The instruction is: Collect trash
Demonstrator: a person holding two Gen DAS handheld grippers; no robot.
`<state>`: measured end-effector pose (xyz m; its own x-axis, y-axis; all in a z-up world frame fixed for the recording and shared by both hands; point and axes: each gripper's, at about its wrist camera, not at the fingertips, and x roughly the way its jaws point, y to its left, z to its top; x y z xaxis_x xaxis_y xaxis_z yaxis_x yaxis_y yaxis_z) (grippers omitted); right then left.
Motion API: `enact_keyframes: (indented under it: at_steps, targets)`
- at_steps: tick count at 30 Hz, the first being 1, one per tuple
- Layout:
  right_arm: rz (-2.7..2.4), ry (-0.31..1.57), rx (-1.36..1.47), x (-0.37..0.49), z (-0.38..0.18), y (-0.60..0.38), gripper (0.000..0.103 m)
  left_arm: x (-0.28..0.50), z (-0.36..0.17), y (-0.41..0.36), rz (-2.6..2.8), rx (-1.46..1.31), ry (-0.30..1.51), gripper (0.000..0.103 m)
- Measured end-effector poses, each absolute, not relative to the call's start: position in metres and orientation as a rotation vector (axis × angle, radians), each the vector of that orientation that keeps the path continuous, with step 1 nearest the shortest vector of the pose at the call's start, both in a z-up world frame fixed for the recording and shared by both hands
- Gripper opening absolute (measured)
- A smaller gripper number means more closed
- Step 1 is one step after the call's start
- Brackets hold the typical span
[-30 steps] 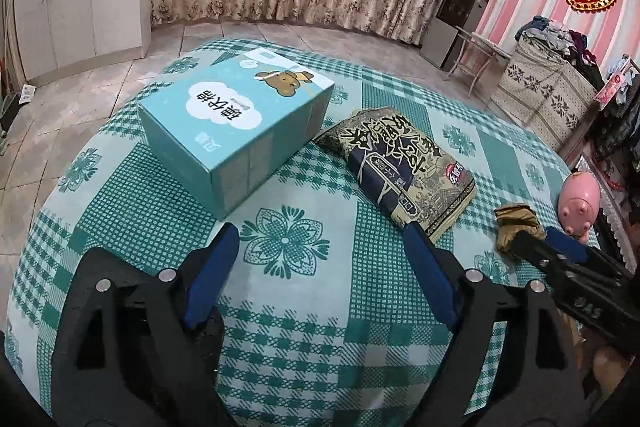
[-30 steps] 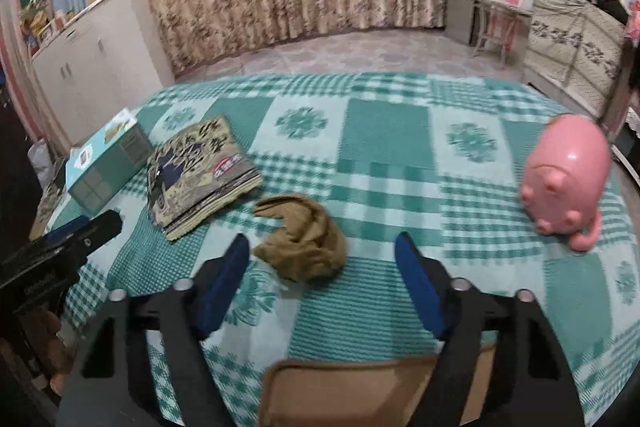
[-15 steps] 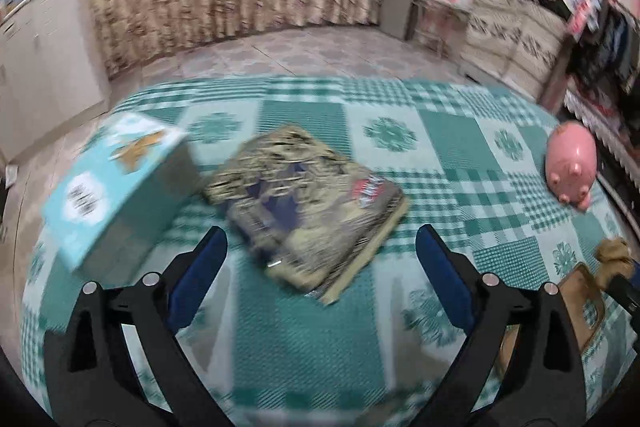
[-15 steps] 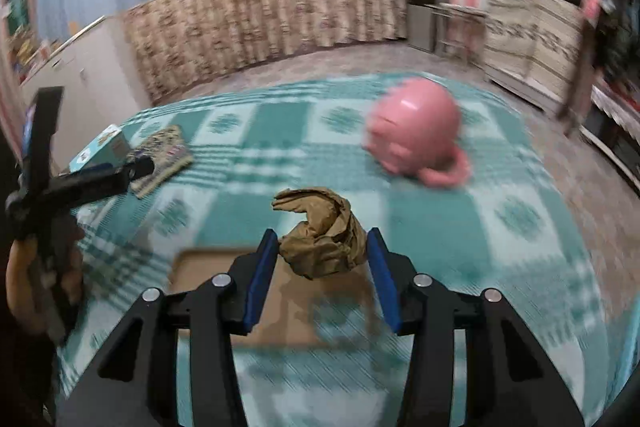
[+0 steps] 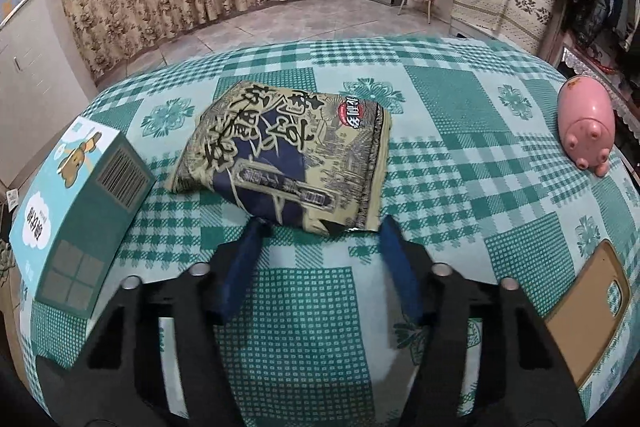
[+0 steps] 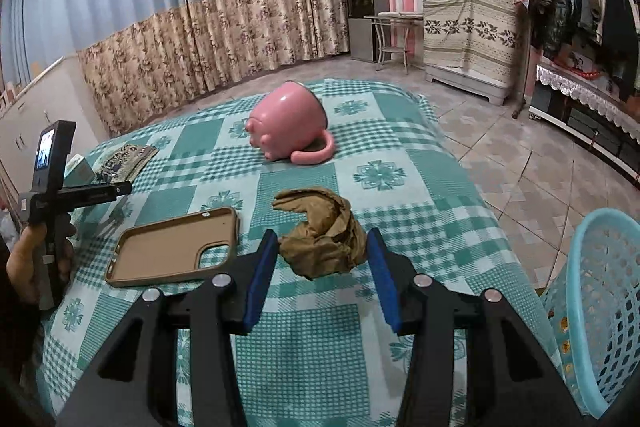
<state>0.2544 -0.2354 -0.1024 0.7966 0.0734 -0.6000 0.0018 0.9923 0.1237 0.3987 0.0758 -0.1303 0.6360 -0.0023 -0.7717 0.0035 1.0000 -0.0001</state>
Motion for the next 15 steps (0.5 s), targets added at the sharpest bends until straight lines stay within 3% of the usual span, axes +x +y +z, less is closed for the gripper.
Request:
enact_keyframes:
  at_steps: [5,7,15]
  targets:
    - [0.057,0.623,0.141,0.240,-0.094,-0.241,0.046,0.404,-0.128,0.082,-0.009,-0.005,0.886,0.026]
    - [0.051,0.620,0.139,0.235,-0.094,-0.244,0.046,0.405,-0.126,0.086,-0.010,-0.009,0.897,0.003]
    - [0.007,0.611,0.198,0.213,-0.090,-0.270,0.046,0.389,-0.113,0.078,-0.022,0.019,0.890,0.000]
